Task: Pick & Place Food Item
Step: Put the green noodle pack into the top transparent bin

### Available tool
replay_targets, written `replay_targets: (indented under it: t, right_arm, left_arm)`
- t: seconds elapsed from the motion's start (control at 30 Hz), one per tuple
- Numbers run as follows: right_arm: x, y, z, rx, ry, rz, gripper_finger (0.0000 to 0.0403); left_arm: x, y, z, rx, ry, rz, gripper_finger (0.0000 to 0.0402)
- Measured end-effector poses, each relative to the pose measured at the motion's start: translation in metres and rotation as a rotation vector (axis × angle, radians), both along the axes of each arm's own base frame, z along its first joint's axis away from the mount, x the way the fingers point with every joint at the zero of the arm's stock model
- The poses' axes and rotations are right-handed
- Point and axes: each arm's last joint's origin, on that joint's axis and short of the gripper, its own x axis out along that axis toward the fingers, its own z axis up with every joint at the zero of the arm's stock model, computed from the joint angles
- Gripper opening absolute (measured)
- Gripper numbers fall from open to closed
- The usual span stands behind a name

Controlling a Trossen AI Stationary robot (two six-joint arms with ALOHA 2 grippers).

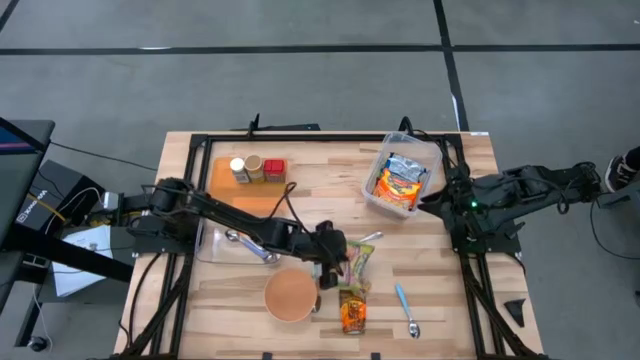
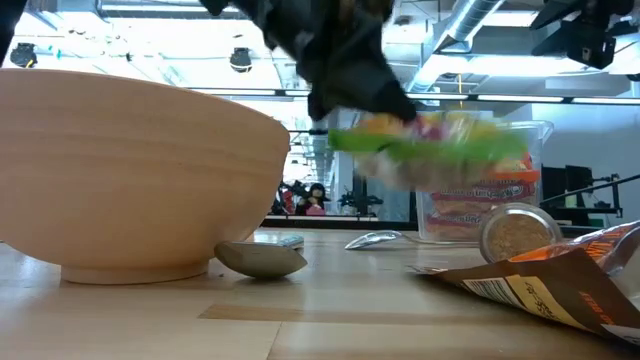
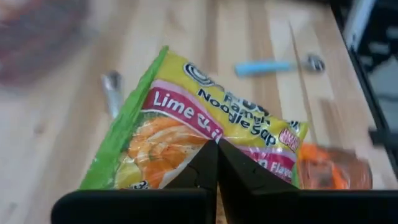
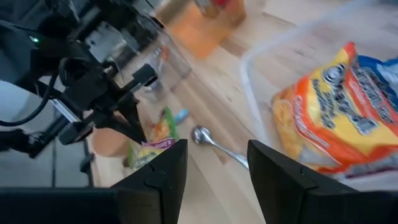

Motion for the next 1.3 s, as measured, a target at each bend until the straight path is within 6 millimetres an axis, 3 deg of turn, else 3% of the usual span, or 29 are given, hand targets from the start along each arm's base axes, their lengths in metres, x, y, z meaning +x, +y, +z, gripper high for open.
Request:
replay_targets:
  t: [0.3, 0.5, 0.83, 1.3]
  right_arm:
    - [0.010, 0.002, 0.009, 0.000, -0.106, -0.031, 0.0163]
    - [0.024, 0.005, 0.010, -0.011, -0.120, -0.021, 0.0163]
    - [0.041, 0.011, 0.020, -0.001, -0.240, 0.001, 0.0163]
    - [0.090, 0.016, 0.002, 0.004, -0.161, -0.021, 0.0163]
  left_arm:
    - [-0.004, 0.012, 0.050, -0.059, -0.318, 0.426, 0.0000]
    - [0.000, 0.019, 0.076, -0.094, -0.581, 0.598, 0.0000]
    - [0.004, 0.030, 0.081, -0.027, -0.636, 0.627, 0.0000]
    - [0.005, 0.028, 0.083, -0.027, -0.648, 0.568, 0.0000]
